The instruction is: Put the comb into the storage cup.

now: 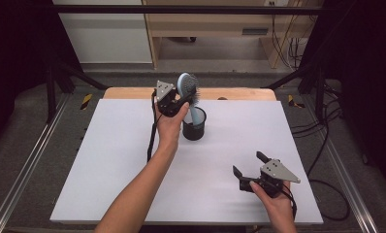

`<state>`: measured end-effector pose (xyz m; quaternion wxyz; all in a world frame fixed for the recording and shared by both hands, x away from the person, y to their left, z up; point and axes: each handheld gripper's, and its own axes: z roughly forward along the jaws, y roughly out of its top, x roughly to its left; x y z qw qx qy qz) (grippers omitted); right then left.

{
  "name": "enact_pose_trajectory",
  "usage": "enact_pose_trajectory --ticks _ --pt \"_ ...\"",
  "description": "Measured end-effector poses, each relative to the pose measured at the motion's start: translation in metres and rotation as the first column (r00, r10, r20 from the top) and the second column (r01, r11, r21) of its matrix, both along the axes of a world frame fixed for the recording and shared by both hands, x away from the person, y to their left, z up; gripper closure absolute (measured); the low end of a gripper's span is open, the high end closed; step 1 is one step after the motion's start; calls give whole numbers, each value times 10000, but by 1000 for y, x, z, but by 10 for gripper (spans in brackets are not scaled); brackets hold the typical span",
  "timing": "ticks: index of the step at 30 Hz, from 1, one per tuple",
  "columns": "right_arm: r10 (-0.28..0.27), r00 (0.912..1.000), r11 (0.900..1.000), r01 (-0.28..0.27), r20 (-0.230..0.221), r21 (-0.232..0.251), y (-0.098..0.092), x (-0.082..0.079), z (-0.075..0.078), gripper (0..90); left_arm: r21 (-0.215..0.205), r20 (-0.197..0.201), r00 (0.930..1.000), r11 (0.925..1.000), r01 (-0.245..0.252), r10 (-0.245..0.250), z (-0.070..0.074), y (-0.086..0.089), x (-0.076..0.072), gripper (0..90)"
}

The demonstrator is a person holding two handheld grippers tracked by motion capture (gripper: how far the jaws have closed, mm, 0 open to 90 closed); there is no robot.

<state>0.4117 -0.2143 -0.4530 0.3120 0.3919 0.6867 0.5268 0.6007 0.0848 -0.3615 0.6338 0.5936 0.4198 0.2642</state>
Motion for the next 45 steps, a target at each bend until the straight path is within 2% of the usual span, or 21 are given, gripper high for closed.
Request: enact_pose_trajectory --ticks 29,45 --pt "23 10000 10000 -23 -17 -21 0 0 -1 38 2 -197 9998 10000 25 -25 -9 -4 3 503" --pt "14 10000 10000 -14 -40 -15 0 0 -1 38 -242 -399 9992 9997 -8 -2 -19 -2 3 503"
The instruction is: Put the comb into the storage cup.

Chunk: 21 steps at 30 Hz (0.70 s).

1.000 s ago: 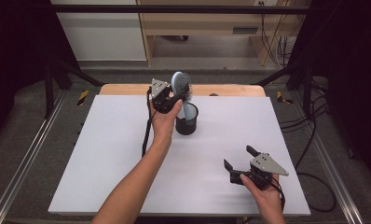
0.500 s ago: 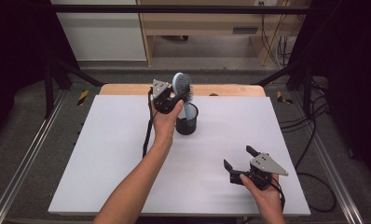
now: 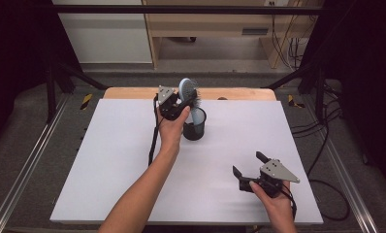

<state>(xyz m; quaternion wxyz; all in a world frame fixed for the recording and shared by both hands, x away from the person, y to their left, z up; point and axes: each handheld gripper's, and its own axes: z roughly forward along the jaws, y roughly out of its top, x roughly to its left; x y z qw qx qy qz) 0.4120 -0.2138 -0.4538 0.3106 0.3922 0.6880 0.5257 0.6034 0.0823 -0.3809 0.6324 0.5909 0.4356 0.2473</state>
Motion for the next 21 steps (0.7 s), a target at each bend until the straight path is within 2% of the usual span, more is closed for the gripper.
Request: enact_pose_trajectory --ticks 21 --pt "24 10000 10000 -24 16 -39 0 1 0 37 3 -48 10000 10000 -12 12 -7 0 1 502"
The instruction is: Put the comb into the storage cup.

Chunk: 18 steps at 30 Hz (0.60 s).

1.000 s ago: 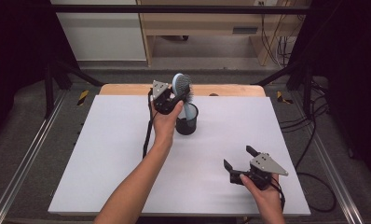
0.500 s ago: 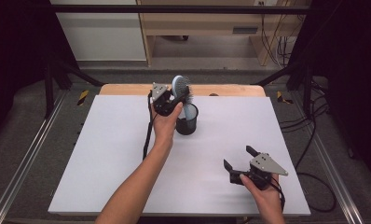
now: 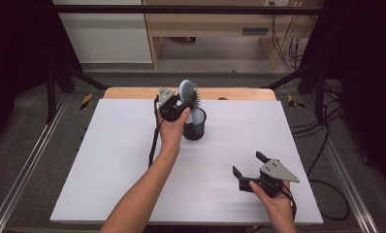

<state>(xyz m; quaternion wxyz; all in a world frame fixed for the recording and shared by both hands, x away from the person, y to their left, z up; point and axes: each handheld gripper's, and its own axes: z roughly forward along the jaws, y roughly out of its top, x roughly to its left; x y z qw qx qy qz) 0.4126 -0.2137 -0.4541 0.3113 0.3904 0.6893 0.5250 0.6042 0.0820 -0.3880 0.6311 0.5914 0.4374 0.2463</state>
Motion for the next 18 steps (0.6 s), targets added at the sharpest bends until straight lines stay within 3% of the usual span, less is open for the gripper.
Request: enact_pose_trajectory --ticks 18 --pt "19 10000 10000 -19 -14 -27 1 0 0 38 23 -144 9999 10000 49 -49 -4 5 0 493"
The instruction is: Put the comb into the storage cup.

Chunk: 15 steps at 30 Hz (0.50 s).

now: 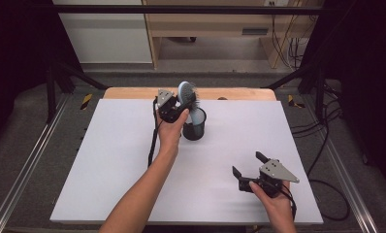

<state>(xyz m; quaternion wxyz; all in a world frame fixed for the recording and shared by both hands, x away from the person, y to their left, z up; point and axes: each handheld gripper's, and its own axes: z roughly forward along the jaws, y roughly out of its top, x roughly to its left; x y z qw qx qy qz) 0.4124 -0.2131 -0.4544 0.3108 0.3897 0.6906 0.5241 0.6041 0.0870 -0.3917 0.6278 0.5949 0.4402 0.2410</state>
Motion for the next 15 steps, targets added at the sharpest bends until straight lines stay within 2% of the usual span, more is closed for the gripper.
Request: enact_pose_trajectory --ticks 15 --pt "25 10000 10000 -25 -29 -31 1 1 0 38 -396 -394 9992 9992 -107 91 -3 16 4 469"
